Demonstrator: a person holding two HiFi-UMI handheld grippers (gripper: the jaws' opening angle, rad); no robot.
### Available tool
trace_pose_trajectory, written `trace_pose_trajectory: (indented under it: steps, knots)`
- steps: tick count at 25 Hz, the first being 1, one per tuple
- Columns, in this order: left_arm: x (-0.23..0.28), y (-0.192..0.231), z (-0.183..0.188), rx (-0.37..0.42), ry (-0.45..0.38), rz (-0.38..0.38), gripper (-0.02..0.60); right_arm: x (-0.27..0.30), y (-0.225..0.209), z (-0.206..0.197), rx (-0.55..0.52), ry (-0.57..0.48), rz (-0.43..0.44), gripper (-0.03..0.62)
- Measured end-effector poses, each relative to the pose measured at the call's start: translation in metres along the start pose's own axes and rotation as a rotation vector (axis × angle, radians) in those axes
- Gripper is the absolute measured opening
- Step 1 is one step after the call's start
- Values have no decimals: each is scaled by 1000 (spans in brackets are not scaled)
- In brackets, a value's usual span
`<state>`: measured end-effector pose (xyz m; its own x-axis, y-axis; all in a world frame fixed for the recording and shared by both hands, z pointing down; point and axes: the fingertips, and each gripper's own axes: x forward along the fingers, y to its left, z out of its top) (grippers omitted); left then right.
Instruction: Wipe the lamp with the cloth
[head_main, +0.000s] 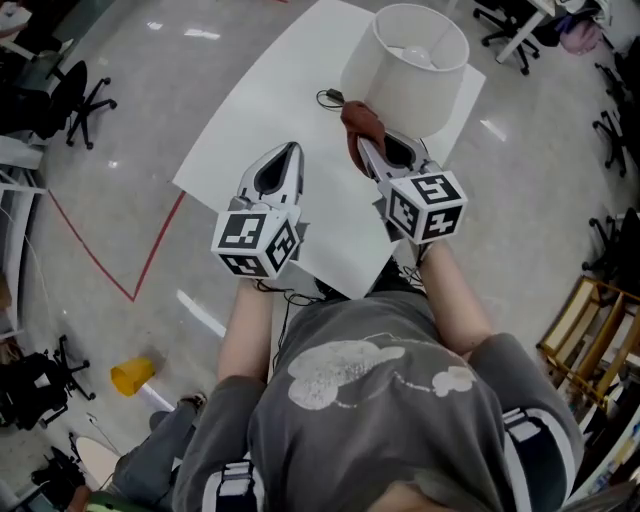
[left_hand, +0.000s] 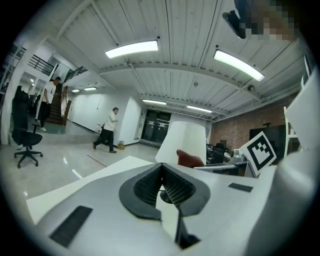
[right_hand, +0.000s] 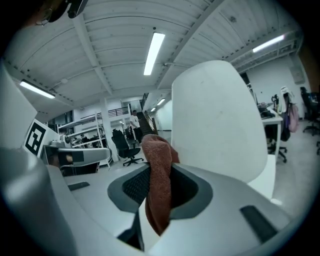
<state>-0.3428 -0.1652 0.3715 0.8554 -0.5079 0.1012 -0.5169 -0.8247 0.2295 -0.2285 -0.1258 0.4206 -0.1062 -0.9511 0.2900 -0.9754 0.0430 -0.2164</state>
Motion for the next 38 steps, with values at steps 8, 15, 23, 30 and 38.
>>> trace_pose_trajectory:
  steps: [8, 15, 23, 30, 38]
  knots:
    - [10, -4, -8, -8, 24, -30, 8, -17, 3, -18, 29, 19, -20, 91]
    - [26, -23, 25, 55, -18, 20, 8, -30, 5, 31, 33, -73, 57, 91]
    - [30, -11, 81, 113, -101, 36, 8, -9, 20, 100, 40, -191, 89, 91]
    - [47, 11, 98, 114, -115, -71, 8, 12, 24, 143, 76, -295, -20, 91]
    - [59, 30, 98, 108, -94, -187, 8, 27, 15, 176, 119, -384, -182, 91]
